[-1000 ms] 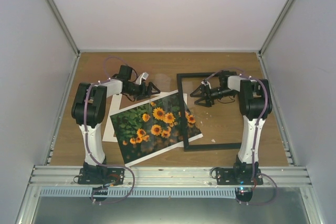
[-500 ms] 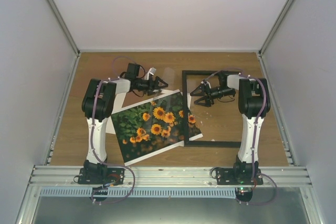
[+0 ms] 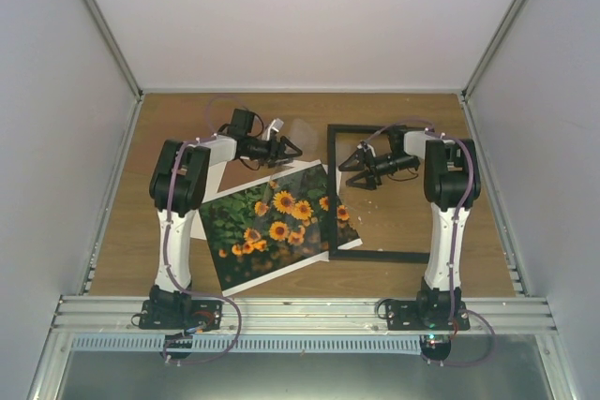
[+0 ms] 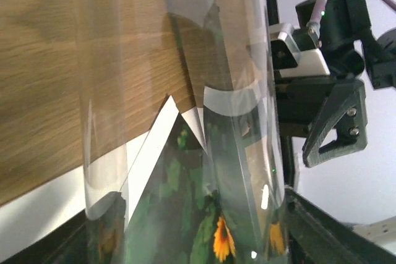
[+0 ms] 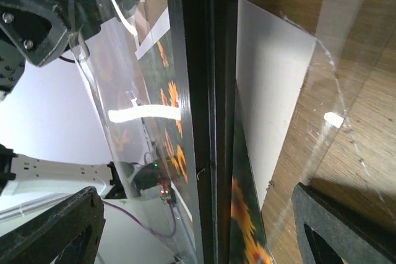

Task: Put the photo into the frame
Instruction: Pick up the photo frame item at the center of the board.

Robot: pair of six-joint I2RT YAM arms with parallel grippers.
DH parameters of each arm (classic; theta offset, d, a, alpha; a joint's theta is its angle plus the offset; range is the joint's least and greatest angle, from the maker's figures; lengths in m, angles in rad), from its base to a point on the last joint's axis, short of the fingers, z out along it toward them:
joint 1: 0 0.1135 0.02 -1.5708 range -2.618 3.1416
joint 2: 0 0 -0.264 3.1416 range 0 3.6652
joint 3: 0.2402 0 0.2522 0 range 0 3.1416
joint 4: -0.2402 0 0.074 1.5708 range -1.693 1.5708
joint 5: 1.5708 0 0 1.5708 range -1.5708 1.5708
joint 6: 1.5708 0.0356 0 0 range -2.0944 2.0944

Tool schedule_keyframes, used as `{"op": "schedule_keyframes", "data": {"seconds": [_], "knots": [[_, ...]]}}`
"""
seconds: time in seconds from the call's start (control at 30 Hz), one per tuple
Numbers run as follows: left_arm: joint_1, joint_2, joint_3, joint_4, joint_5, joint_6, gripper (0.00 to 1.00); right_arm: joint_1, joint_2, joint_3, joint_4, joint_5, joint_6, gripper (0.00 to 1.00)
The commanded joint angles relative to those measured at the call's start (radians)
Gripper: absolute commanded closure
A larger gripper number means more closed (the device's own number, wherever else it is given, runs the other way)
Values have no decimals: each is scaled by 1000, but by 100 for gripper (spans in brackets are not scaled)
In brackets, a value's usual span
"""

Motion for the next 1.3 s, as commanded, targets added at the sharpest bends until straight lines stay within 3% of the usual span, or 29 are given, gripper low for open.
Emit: {"op": "schedule_keyframes", "data": {"seconds": [0.0, 0.13, 0.57, 0.83, 1.0, 1.1, 1.27], "knots": [[47, -84, -26, 48, 88, -31, 38, 67, 69, 6, 166, 179, -106, 15], [88, -104, -26, 26, 137, -40, 50, 72, 79, 28, 141, 152, -144, 15], [315, -284, -18, -167, 95, 80, 51, 114, 113, 114, 70, 64, -222, 20], [353, -364, -81, -136, 112, 22, 49, 210, 220, 371, 116, -9, -117, 20], [356, -374, -74, -128, 108, 17, 48, 249, 231, 423, 382, -77, 116, 17], [360, -376, -60, -135, 107, 22, 47, 232, 195, 400, 455, -95, 164, 15], [345, -366, -64, -96, 128, -12, 47, 98, 17, 172, 500, -93, 82, 12]]}}
